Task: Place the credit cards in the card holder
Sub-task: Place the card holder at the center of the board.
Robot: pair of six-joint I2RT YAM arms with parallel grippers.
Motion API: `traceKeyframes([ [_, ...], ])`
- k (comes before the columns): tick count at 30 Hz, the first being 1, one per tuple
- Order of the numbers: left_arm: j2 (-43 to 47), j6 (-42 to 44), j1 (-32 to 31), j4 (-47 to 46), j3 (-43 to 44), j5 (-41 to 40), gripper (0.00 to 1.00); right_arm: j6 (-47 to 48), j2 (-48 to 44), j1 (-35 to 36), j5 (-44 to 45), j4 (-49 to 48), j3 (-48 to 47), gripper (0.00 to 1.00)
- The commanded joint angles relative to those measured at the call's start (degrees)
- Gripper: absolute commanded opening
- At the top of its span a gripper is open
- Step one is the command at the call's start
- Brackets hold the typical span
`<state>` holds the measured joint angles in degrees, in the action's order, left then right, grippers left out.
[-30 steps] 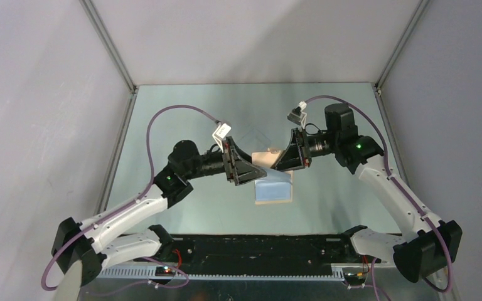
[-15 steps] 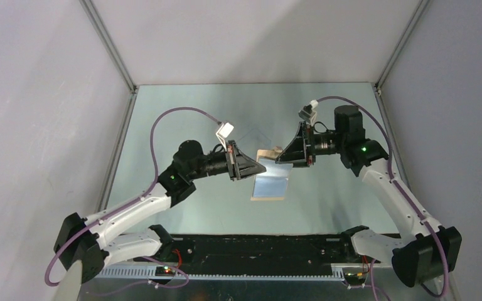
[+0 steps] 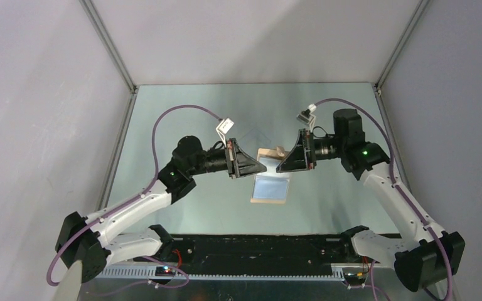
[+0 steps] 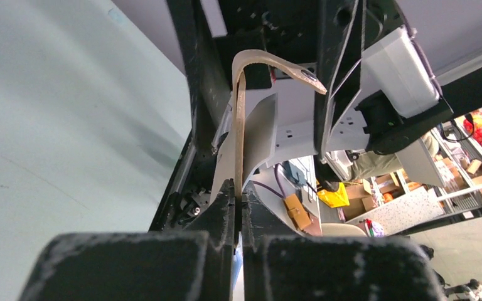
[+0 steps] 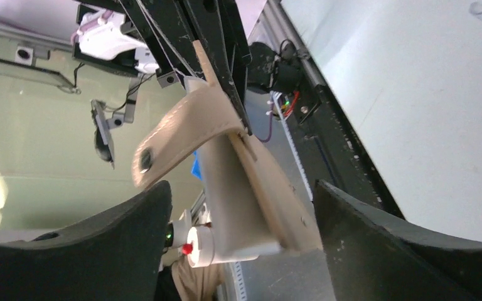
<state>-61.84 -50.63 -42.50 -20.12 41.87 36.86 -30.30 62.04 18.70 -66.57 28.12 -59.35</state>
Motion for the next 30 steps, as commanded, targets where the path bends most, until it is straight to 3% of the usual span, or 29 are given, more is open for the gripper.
traceKeyframes([
  [1, 0.38, -1.12, 0.19, -2.74, 3.28, 2.69, 0.00, -1.43, 1.95, 4.90, -1.32, -5.61, 0.25, 0.80],
  [3, 0.52, -1.13, 0.21, -2.78, 3.05, 2.33, 0.00, -2.18, 3.19, 6.53, -0.38, -6.64, 0.26, 0.61],
  [4, 0.59, -1.03, 0.22, -2.75, 2.92, 2.20, 0.00, -2.73, 3.90, 6.88, 0.04, -7.04, 0.32, 0.38],
  [5, 0.70, -0.91, 0.18, -2.74, 2.60, 2.11, 0.00, -3.27, 4.20, 6.79, 0.12, -7.52, 0.63, 0.28],
  [6, 0.73, -0.27, 0.16, -2.78, 2.38, 2.09, 0.03, -4.06, 4.59, 6.35, 0.52, -7.85, 0.85, 0.12],
  [7, 0.88, 0.05, 0.25, -2.74, 1.82, 1.81, 0.11, -4.24, 4.68, 6.00, 0.93, -7.66, 1.16, 0.05],
  [8, 0.95, 0.50, 0.24, -2.74, 1.51, 1.50, 0.32, -4.28, 4.58, 5.08, 1.93, -6.99, 1.34, 0.00],
  [9, 1.27, 0.69, 0.32, -2.65, 0.68, 0.72, 0.43, -4.17, 4.41, 4.48, 2.47, -6.48, 1.61, 0.00],
  [10, 1.96, 1.12, 0.40, -2.51, 0.19, 0.12, 0.62, -3.76, 3.83, 3.18, 3.70, -5.26, 1.87, 0.00],
  [12, 4.04, 2.46, 0.48, -1.55, -1.55, -3.27, 0.79, -3.55, 2.41, 0.99, 5.80, -4.14, 3.04, 0.00],
  [16, 9.97, 6.29, 0.48, 1.16, -5.48, -12.75, 0.96, -4.15, -0.69, -3.25, 10.72, -3.42, 8.49, 0.00],
  [22, 16.11, 11.45, 0.44, 6.60, -7.17, -22.42, 1.00, -11.05, -3.92, -7.04, 20.06, -9.78, 19.33, 0.00],
  [30, 16.68, 12.35, 0.48, 7.92, -7.17, -22.60, 1.00, -20.29, -5.35, -7.71, 34.19, -19.25, 30.14, 0.00],
])
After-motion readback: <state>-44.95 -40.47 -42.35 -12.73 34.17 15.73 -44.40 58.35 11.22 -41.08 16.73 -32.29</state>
